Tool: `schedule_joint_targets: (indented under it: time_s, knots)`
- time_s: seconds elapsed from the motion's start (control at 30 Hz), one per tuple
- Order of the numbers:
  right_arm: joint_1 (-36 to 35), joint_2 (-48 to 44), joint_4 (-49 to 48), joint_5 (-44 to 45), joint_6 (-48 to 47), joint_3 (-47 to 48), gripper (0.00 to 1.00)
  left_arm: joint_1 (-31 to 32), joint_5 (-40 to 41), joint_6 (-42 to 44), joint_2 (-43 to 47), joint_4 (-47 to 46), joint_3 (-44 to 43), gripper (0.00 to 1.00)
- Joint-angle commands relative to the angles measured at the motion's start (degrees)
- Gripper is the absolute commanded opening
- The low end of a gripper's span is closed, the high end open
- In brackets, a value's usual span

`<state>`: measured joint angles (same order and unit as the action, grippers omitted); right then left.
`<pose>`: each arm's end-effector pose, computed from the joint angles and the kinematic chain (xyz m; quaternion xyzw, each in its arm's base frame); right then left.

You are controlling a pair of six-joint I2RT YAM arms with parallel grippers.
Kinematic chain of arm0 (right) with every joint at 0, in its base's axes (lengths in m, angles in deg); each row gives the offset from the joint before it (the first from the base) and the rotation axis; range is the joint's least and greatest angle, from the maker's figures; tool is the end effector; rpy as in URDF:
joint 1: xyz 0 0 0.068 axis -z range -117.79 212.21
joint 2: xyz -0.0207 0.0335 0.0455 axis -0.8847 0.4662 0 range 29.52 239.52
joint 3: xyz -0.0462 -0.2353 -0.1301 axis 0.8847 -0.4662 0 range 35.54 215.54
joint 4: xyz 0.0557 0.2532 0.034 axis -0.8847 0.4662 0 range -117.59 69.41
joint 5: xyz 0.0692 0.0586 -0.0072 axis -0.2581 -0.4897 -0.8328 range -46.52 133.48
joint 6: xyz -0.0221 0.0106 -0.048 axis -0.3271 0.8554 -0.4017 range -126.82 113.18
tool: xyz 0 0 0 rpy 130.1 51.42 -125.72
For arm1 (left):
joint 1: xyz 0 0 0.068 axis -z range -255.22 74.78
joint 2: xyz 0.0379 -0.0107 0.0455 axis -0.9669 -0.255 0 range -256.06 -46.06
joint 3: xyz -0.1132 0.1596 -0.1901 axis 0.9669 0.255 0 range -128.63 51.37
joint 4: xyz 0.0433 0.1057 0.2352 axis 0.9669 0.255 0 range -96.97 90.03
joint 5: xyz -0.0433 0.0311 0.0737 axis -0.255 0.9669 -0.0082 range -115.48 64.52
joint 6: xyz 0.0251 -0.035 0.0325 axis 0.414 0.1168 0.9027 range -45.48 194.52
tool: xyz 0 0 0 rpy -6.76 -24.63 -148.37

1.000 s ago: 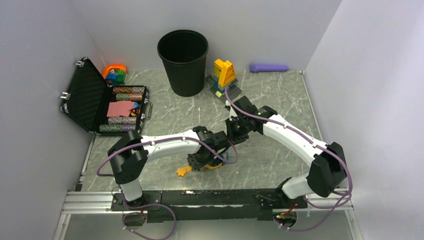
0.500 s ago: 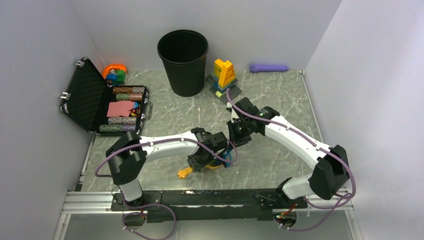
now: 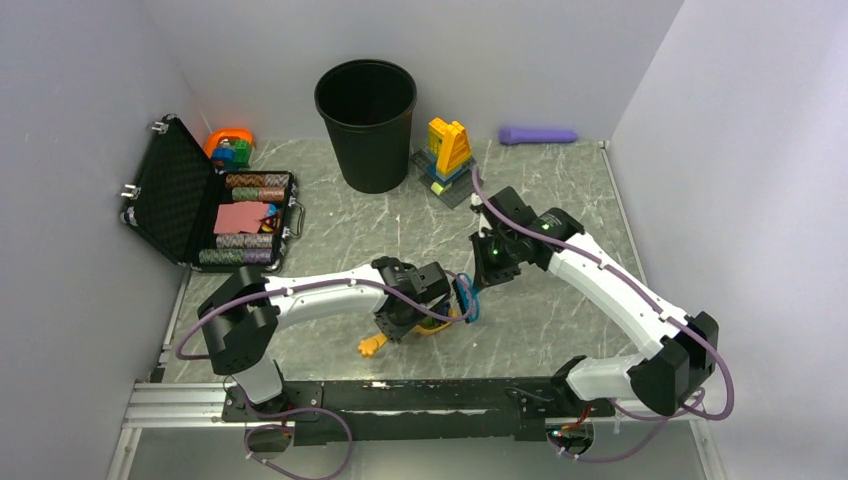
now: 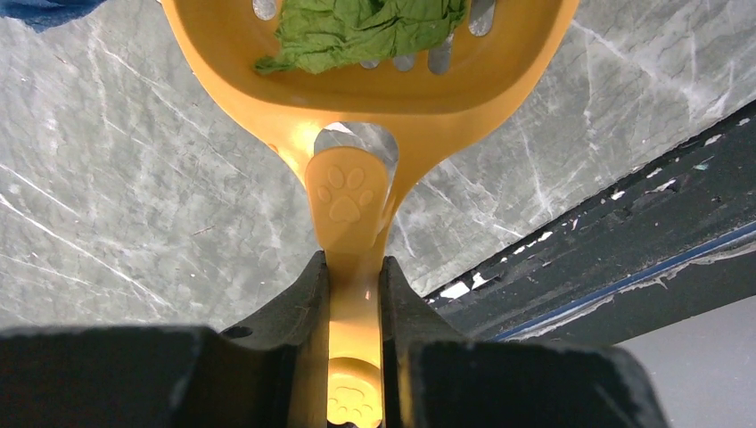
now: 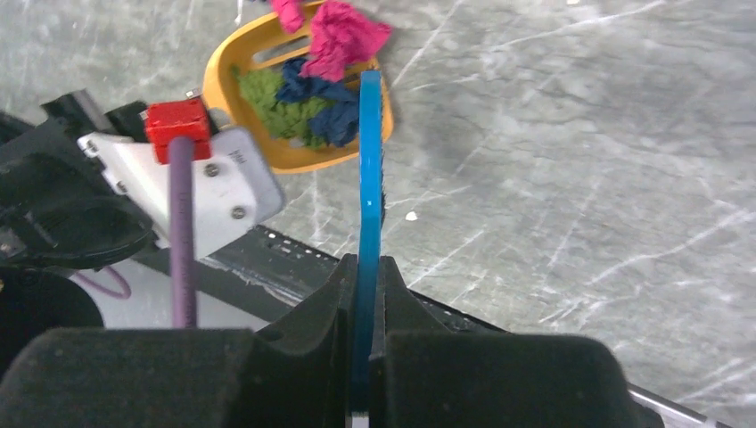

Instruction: Sweep away the paper scraps from the table

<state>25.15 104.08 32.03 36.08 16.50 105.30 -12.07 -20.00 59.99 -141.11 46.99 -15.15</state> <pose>0.1936 0.1520 0.3087 -0.1307 0.9645 0.1655 0.1593 0.1392 -0.2674 0.2036 0.4076 0.9096 -0.0039 0.0809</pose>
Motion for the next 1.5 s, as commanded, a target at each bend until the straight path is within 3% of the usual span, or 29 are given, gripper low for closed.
schedule_joint_targets:
  time_s: [0.0, 0.27, 0.57, 0.87, 1.17, 1.3, 1.47]
  knots:
    - [3.1, -3.8, 1.4, 6.6, 1.8, 3.3, 0.0, -0.1, 1.0, -1.1, 3.0, -1.9, 0.8, 0.0]
    - [11.9, -9.4, -1.6, 8.7, 2.9, 0.2, 0.0, -0.1, 2.8, -1.5, 7.5, -2.8, 1.8, 0.0]
    - [13.4, -10.3, -3.3, 10.1, 3.5, -2.6, 0.0, -0.1, 8.0, -2.0, 14.2, -0.9, 1.4, 0.0]
    - [13.5, -10.7, -5.4, 8.2, 3.7, -4.4, 0.0, -3.7, 7.7, -0.2, 16.6, 4.4, -8.0, 0.0]
    - [13.5, -11.9, -7.7, 5.9, 3.1, -7.7, 0.0, -16.7, 2.9, 6.3, 10.1, 7.7, -26.1, 0.0]
    - [13.5, -11.4, -9.2, 3.8, 2.8, -8.6, 0.0, -23.2, -0.2, 8.2, 1.6, 9.9, -40.4, 0.0]
    - [13.6, -10.2, -9.1, 3.0, 1.6, -6.1, 0.0, -31.5, -8.7, 8.5, -12.7, 13.9, -65.3, 0.0]
